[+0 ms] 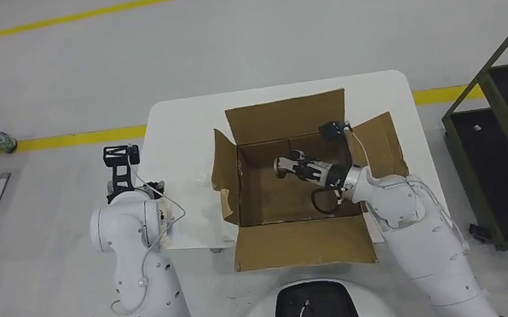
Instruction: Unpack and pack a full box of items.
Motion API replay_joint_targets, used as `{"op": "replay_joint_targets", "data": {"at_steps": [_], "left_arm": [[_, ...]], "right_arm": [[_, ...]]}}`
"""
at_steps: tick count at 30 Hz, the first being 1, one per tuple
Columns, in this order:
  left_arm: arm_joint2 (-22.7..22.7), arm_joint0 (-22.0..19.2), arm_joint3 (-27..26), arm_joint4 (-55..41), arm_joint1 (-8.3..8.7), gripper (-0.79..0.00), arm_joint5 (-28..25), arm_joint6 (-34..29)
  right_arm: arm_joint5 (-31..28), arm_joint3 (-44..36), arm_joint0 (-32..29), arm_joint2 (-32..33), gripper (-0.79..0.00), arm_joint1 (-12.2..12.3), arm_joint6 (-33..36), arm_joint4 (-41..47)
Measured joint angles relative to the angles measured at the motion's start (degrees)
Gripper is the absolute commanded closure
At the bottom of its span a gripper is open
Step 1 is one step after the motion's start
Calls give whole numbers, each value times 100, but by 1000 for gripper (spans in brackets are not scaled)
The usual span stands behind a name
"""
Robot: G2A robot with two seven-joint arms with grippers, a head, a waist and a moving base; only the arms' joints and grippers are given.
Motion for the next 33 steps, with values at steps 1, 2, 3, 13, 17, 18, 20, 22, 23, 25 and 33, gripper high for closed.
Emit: {"op": "replay_joint_targets", "data": {"at_steps": [1, 2, 3, 13, 17, 18, 20, 22, 23, 25, 33], "left_arm": [[0, 0, 0, 0, 0, -785, 0, 0], [0, 0, 0, 0, 0, -785, 0, 0], [0, 0, 0, 0, 0, -785, 0, 0], [0, 0, 0, 0, 0, -785, 0, 0], [0, 0, 0, 0, 0, -785, 0, 0], [0, 0, 0, 0, 0, -785, 0, 0], [0, 0, 0, 0, 0, -785, 0, 0], [0, 0, 0, 0, 0, -785, 0, 0], [0, 0, 0, 0, 0, -785, 0, 0], [0, 0, 0, 0, 0, -785, 0, 0], [0, 0, 0, 0, 0, -785, 0, 0]], "right_arm": [[3, -4, -1, 0, 0, 0, 1, -8], [5, -6, -1, 0, 0, 0, 1, -11], [6, -7, -2, 0, 0, 0, 0, -13], [-259, -388, -166, 137, 0, 42, -234, 343], [-586, -800, -384, 592, 0, 116, -322, 1040], [-644, -927, -451, 728, 0, 140, -338, 1126], [-686, -1275, -635, 1078, 0, 203, -375, 1075], [-505, -1685, -851, 1451, 0, 268, -437, 702], [-381, -1873, -954, 1607, 0, 293, -481, 499], [-59, -2290, -1216, 1945, 0, 339, -613, 43], [820, -3323, -2183, 2935, 0, 435, -1106, -973]]}}
